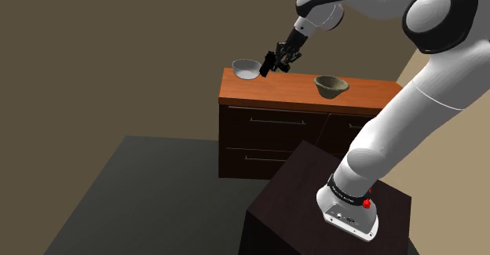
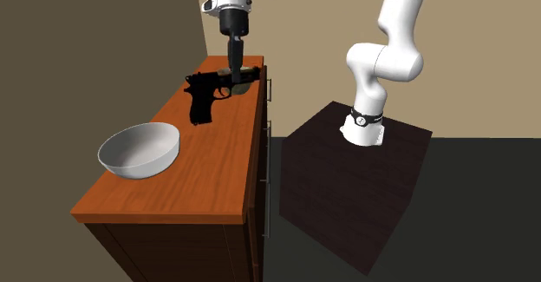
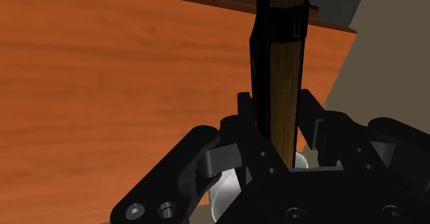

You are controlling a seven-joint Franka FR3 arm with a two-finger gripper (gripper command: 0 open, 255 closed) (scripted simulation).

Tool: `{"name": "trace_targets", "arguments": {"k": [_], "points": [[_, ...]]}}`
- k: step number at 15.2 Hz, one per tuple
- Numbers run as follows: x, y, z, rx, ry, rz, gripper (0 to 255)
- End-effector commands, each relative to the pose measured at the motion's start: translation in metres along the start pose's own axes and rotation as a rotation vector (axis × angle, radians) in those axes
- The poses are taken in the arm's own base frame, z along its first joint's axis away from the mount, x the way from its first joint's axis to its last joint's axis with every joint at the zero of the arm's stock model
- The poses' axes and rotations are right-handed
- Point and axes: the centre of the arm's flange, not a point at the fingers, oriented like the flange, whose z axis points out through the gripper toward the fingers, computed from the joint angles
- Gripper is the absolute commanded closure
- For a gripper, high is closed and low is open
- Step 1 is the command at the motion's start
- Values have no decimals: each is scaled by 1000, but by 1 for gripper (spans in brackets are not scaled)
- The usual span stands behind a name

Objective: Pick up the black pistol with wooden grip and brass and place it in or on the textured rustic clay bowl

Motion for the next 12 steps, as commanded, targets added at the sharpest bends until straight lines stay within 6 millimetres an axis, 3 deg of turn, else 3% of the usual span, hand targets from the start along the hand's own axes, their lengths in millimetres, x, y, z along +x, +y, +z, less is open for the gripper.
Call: {"name": "trace_targets", "arguments": {"k": [1, 5, 12], "points": [[1, -4, -10, 0, 0, 0, 255], [3, -11, -27, 0, 0, 0, 255], [-20, 68, -69, 0, 0, 0, 255]]}}
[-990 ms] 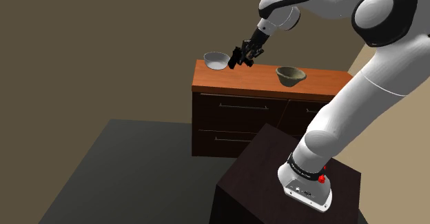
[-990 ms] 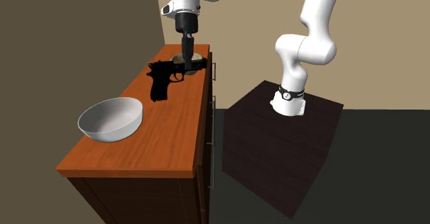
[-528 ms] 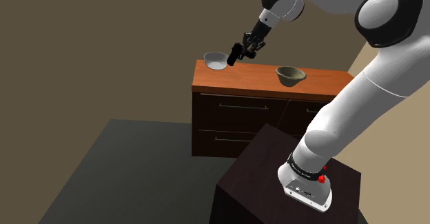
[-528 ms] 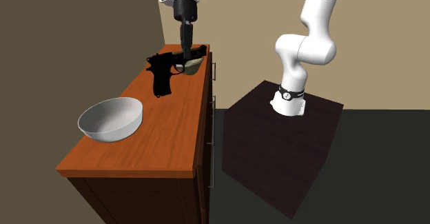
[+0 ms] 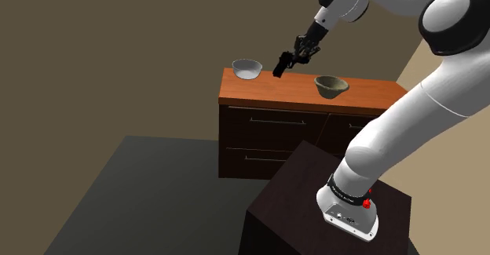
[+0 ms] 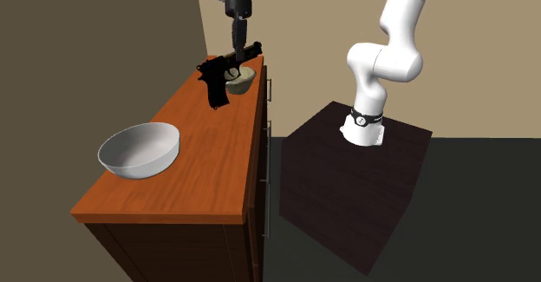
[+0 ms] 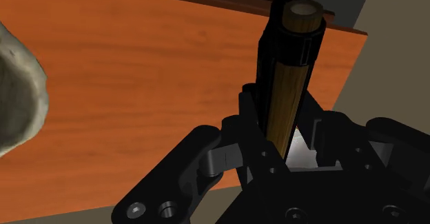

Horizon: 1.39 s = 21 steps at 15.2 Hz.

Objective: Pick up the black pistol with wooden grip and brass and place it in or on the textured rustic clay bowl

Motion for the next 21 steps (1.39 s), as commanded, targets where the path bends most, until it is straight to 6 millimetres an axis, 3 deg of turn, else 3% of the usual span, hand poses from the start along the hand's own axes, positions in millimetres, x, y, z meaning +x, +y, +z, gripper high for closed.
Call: {"name": "trace_targets", "arguments": {"k": [1, 17, 21], "points": [[-5, 25, -12, 0, 0, -2, 255], [-59, 211, -108, 0, 0, -2, 255], [-61, 219, -89, 0, 0, -2, 255]]}}
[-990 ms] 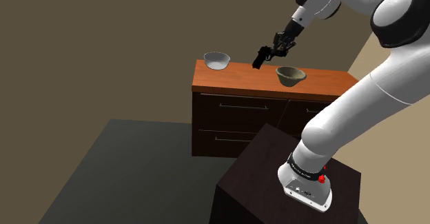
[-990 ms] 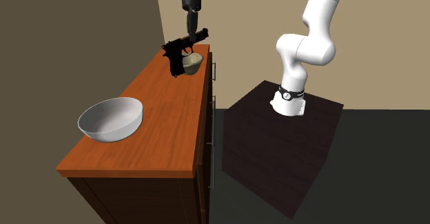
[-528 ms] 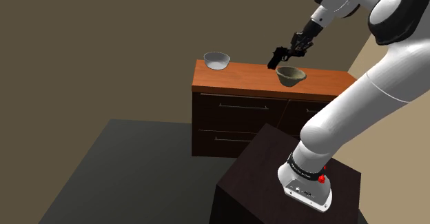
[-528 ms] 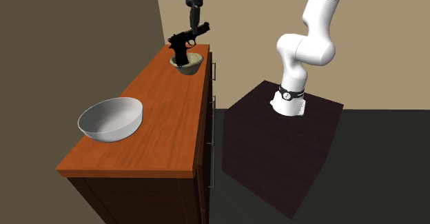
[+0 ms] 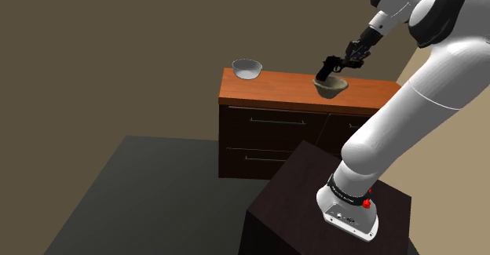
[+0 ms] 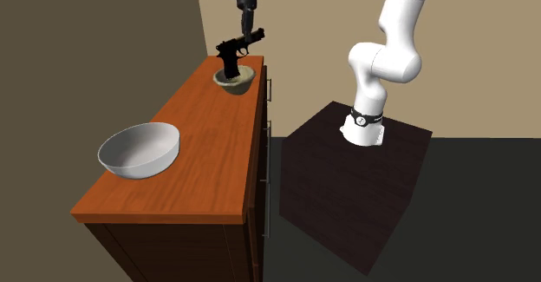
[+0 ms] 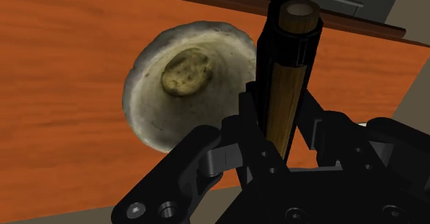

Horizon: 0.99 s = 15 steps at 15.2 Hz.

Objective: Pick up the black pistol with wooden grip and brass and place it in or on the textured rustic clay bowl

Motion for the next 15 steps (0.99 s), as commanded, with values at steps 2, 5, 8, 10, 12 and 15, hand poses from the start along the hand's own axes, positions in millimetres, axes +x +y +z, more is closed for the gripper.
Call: {"name": "trace_targets", "arguments": {"k": [2, 5, 8, 10, 12, 15], "points": [[-3, 8, 14, -1, 0, 1, 255], [-5, 14, 29, -1, 0, 1, 255], [-7, 20, 43, -1, 0, 1, 255], [-8, 24, 53, -1, 0, 1, 255], [-9, 28, 63, -1, 0, 1, 255], [-10, 30, 67, -1, 0, 1, 255]]}}
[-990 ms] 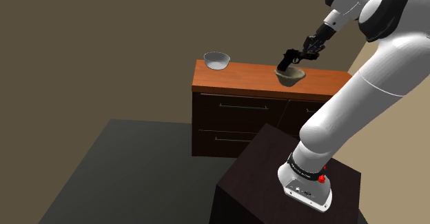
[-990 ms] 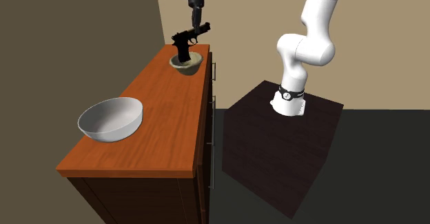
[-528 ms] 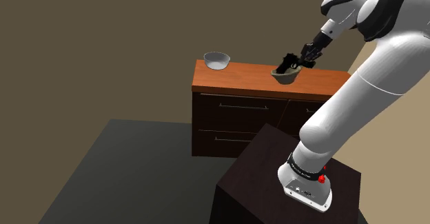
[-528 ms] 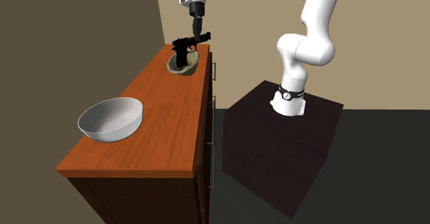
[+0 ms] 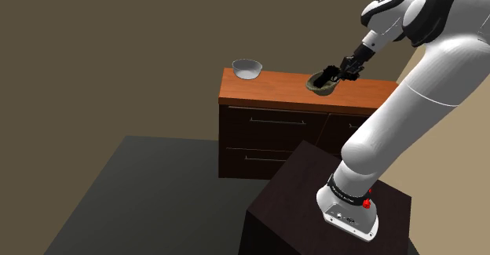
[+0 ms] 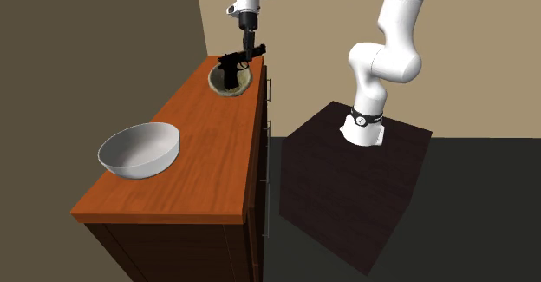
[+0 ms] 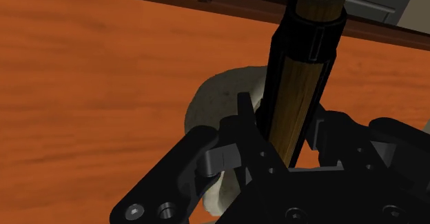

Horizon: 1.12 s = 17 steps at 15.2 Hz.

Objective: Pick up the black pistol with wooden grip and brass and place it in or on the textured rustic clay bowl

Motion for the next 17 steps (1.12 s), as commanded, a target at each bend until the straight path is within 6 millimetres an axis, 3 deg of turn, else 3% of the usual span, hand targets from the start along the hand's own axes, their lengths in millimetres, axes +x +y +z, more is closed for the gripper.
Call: {"name": "trace_targets", "arguments": {"k": [1, 6, 7, 12, 16, 17], "points": [[0, 0, 3, 0, -3, 0, 255], [0, 0, 3, 0, -3, 0, 255], [0, 0, 3, 0, -3, 0, 0], [0, 0, 3, 0, -3, 0, 0], [0, 0, -47, 0, -3, 0, 0], [0, 0, -47, 0, -3, 0, 0]]}}
